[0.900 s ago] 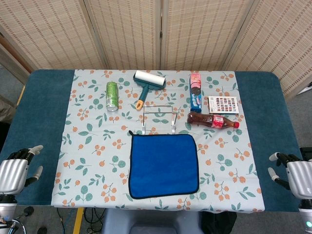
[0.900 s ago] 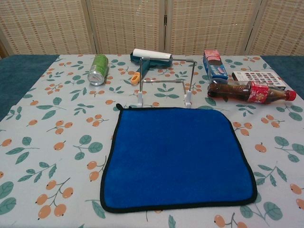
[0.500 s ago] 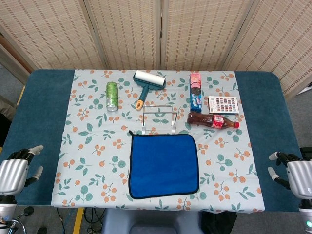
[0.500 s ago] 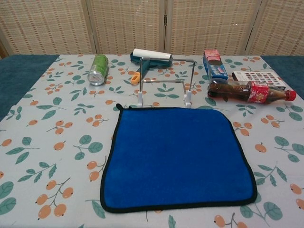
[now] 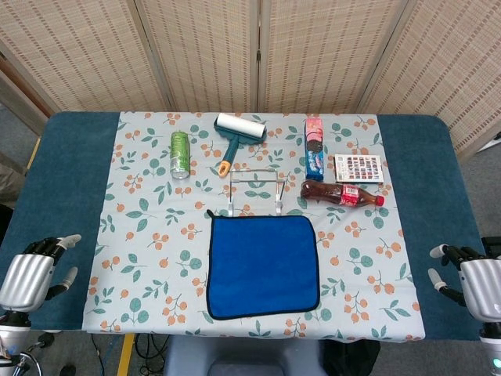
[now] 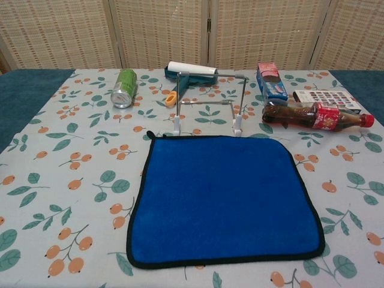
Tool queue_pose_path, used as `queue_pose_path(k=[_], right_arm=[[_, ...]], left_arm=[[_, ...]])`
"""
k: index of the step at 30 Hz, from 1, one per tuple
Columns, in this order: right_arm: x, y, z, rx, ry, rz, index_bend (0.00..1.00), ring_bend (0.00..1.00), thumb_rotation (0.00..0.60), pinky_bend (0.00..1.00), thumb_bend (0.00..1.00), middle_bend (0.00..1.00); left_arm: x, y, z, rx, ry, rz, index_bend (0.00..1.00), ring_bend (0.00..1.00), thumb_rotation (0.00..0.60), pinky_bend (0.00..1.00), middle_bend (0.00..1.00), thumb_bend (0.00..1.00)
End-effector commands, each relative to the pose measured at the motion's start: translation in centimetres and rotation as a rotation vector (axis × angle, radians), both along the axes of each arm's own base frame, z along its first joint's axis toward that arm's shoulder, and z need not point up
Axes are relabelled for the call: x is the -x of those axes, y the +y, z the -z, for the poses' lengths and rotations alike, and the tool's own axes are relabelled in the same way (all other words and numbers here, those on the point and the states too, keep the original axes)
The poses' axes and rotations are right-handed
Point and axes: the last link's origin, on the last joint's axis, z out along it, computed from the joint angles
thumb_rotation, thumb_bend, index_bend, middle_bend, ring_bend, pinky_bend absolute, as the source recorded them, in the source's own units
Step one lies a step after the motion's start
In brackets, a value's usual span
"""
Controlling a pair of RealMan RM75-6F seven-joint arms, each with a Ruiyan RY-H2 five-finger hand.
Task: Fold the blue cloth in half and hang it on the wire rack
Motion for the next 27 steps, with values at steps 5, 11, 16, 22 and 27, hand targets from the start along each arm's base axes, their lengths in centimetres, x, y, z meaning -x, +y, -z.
queue_pose_path(k=[5,11,16,22,27], right_arm=[[-0.9,0.3,0.5,-0.04,0.009,-0.048,0.45,0.5,0.6,0.73,0.29,0.55],[-1.7,0.4,1.2,-0.095,0.016,-0.094,0.45,0.5,0.6,0.73,0.29,0.55],[-2.3,0.4,1.8,-0.148,0.03,-0.127,0.45,0.5,0.6,0.73,0.29,0.55],[-2.6,0.5,2.7,-0.215,0.04,-0.154,0.45,0.5,0.6,0.73,0.29,0.55],[-3.1,0.6,3.6,-0.275,0.051,-0.184,0.45,0.5,0.6,0.73,0.29,0.55]], left_arm=[[-1.5,0.6,1.3,0.132,-0.022,0.129,0.25,0.3,0.6,0.34,0.36,0.34],[-3.9,1.4,3.3,0.253,-0.003,0.277,0.26,0.32,0.6,0.34,0.36,0.34],[-6.6,1.7,5.6,0.348,-0.002,0.416,0.26,0.41,0.6,0.38,0.41,0.34],[-9.4,2.2,8.9,0.455,0.008,0.569,0.28,0.57,0.6,0.68,0.59,0.33],[-11.3,2.8,11.3,0.519,0.023,0.644,0.3,0.76,0.6,0.91,0.77,0.32]])
